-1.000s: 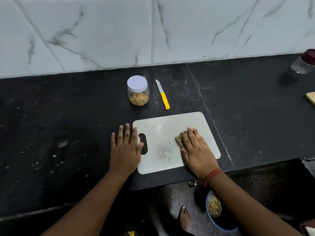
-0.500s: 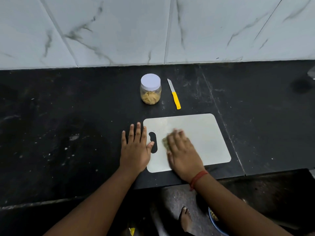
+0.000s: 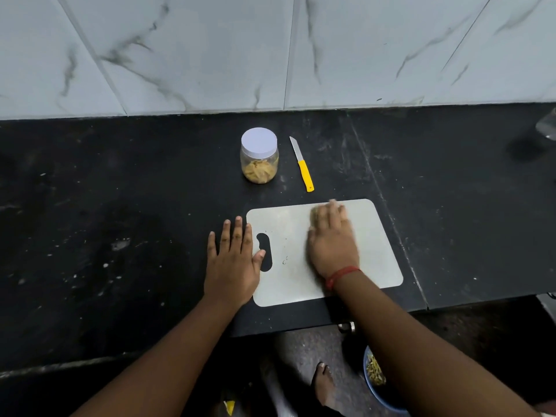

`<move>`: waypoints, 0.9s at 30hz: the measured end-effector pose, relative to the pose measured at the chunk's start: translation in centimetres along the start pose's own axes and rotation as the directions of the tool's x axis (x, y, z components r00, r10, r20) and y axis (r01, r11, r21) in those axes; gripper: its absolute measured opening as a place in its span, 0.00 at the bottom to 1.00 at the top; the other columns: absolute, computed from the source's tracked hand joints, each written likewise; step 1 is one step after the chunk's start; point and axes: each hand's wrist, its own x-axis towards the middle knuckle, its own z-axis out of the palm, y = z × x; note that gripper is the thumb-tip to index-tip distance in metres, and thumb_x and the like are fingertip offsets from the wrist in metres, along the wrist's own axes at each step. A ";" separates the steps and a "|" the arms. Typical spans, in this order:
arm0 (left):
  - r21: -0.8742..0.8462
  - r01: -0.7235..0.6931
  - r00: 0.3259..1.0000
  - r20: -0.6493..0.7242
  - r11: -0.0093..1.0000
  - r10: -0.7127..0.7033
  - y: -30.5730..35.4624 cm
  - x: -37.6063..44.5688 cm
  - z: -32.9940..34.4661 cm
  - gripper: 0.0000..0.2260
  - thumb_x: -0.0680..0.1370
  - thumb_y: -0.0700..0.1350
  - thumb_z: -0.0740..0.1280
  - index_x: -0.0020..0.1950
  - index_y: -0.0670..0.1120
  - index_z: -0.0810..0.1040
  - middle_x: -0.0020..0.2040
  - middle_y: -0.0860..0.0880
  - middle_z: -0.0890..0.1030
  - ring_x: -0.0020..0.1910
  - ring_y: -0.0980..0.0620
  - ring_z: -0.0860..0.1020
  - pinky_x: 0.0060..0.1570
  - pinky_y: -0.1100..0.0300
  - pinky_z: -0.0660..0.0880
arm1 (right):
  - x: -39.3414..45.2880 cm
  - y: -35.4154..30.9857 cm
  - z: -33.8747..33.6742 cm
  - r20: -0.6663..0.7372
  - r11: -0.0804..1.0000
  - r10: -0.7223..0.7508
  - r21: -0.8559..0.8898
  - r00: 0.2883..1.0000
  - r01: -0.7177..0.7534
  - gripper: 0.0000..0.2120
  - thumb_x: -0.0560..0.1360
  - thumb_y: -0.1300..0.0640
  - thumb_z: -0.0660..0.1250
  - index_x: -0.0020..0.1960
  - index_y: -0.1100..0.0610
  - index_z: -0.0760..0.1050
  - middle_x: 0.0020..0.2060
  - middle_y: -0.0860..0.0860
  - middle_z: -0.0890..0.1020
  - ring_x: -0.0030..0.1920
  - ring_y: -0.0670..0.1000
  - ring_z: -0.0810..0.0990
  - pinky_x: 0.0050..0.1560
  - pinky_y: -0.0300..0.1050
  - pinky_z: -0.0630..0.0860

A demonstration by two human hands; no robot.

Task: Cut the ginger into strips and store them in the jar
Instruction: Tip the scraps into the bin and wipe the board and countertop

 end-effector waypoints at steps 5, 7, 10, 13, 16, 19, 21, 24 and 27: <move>0.006 -0.008 1.000 -0.001 1.000 0.008 0.0 0.1 -0.1 0.31 0.83 0.58 0.44 0.80 0.43 0.62 0.81 0.42 0.60 0.80 0.41 0.58 0.76 0.37 0.55 | 2.0 2.3 -0.2 0.003 0.990 -0.141 -0.004 0.990 0.141 0.26 0.79 0.51 0.48 0.75 0.59 0.61 0.74 0.59 0.62 0.75 0.61 0.57 0.73 0.55 0.59; -0.002 -0.007 1.000 -0.009 1.000 0.007 0.2 0.1 -0.2 0.31 0.83 0.58 0.44 0.80 0.43 0.63 0.81 0.42 0.60 0.80 0.41 0.59 0.76 0.37 0.55 | 3.2 3.9 -0.4 -0.066 0.978 0.209 -0.002 0.976 -0.210 0.26 0.80 0.52 0.47 0.75 0.61 0.60 0.74 0.61 0.61 0.75 0.62 0.55 0.75 0.55 0.54; 0.000 -0.003 1.000 0.000 1.000 0.003 0.0 0.1 -0.1 0.30 0.83 0.58 0.44 0.80 0.43 0.63 0.81 0.42 0.60 0.80 0.41 0.58 0.77 0.37 0.55 | 2.1 1.0 0.0 0.003 0.990 -0.129 -0.062 0.992 0.129 0.27 0.79 0.51 0.46 0.74 0.62 0.63 0.73 0.62 0.64 0.74 0.63 0.58 0.75 0.55 0.55; -0.005 -0.005 1.000 -0.004 1.000 0.005 0.1 0.2 -0.1 0.30 0.83 0.58 0.44 0.80 0.43 0.63 0.81 0.42 0.60 0.80 0.41 0.58 0.77 0.37 0.55 | 2.8 2.8 -0.5 0.032 0.964 -0.261 -0.044 0.965 0.262 0.29 0.79 0.49 0.43 0.75 0.60 0.62 0.74 0.59 0.64 0.75 0.60 0.58 0.75 0.53 0.56; -0.004 0.001 1.000 -0.005 1.000 -0.001 0.2 0.1 -0.1 0.30 0.83 0.58 0.44 0.81 0.44 0.62 0.82 0.43 0.59 0.81 0.41 0.57 0.77 0.38 0.54 | 3.0 2.9 -0.5 -0.063 0.993 0.108 -0.051 0.992 -0.111 0.30 0.78 0.50 0.43 0.75 0.62 0.61 0.73 0.62 0.64 0.75 0.63 0.56 0.75 0.55 0.54; -0.014 0.003 1.000 -0.002 1.000 -0.003 0.1 0.1 -0.1 0.30 0.83 0.58 0.45 0.80 0.43 0.63 0.81 0.42 0.60 0.80 0.41 0.58 0.77 0.37 0.55 | 0.0 -1.4 0.7 0.017 0.936 -0.344 -0.073 0.939 0.345 0.27 0.80 0.51 0.47 0.75 0.61 0.61 0.74 0.60 0.63 0.75 0.61 0.56 0.75 0.55 0.56; -0.021 0.002 1.000 0.002 1.000 -0.002 0.3 0.1 -0.2 0.30 0.83 0.58 0.46 0.80 0.44 0.63 0.81 0.42 0.60 0.81 0.41 0.58 0.77 0.37 0.55 | 0.0 -1.7 0.4 0.035 0.897 -0.442 -0.010 0.897 0.442 0.25 0.81 0.50 0.50 0.75 0.58 0.61 0.75 0.58 0.62 0.76 0.58 0.56 0.75 0.53 0.57; -0.029 0.003 1.000 -0.003 1.000 -0.003 0.3 0.3 -0.2 0.30 0.83 0.57 0.46 0.80 0.44 0.63 0.81 0.43 0.60 0.81 0.41 0.58 0.77 0.37 0.55 | 1.9 -1.8 0.7 -0.037 0.995 -0.098 0.022 0.994 0.099 0.26 0.80 0.50 0.50 0.76 0.57 0.61 0.75 0.57 0.61 0.76 0.59 0.54 0.74 0.54 0.58; -0.032 0.005 1.000 0.010 0.999 -0.005 0.1 0.1 -0.2 0.30 0.83 0.57 0.45 0.80 0.44 0.62 0.82 0.43 0.60 0.81 0.42 0.57 0.77 0.38 0.54 | 1.2 -3.8 1.0 0.010 0.948 -0.318 -0.007 0.948 0.318 0.25 0.81 0.50 0.49 0.76 0.58 0.60 0.75 0.57 0.61 0.76 0.58 0.54 0.74 0.54 0.58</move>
